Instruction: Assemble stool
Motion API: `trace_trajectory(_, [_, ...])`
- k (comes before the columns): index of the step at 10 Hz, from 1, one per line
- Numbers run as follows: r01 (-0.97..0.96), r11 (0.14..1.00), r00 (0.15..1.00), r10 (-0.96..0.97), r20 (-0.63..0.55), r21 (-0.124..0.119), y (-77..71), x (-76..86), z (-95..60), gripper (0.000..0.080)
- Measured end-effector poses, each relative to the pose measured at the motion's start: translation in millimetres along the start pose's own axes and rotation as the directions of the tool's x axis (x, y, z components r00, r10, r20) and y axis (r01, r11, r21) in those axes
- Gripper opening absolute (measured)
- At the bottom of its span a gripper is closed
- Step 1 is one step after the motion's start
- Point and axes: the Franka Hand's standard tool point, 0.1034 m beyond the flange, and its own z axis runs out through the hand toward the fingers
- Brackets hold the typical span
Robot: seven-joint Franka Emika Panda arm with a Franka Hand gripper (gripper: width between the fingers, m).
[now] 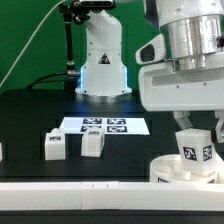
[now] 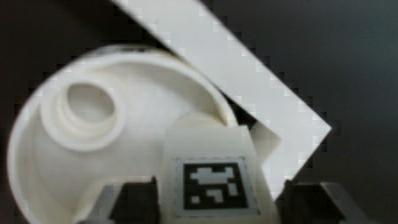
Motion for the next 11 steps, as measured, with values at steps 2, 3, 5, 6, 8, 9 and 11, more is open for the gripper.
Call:
trace_trajectory(2, [-0.160, 0.987, 0.987, 0.160, 0.013, 0.008, -1.9, -2.5, 0.9, 0.0337])
trace_trajectory(3, [-0.224, 0.974, 0.974, 0.224, 0.023, 0.014, -2.6, -1.0, 0.6, 0.0337])
trace_trajectory(5, [-0.315, 0.949, 0.949, 0.314, 0.043, 0.026, -2.0, 3.3, -0.5, 0.0337])
trace_trajectory(6, [-0.332, 0.943, 0.943, 0.330, 0.043, 0.026, -0.7, 6.1, -0.8, 0.0337])
trace_trajectory(8, [-0.348, 0.937, 0.937, 0.347, 0.048, 0.027, -1.5, 3.8, -0.4, 0.0437])
trace_trajectory(9, [-0.338, 0.941, 0.941, 0.336, 0.048, 0.027, -1.8, 3.9, -1.3, 0.0568])
trace_trajectory(11, [-0.230, 0.973, 0.972, 0.228, 0.059, 0.032, -5.1, 1.6, -18.3, 0.0642])
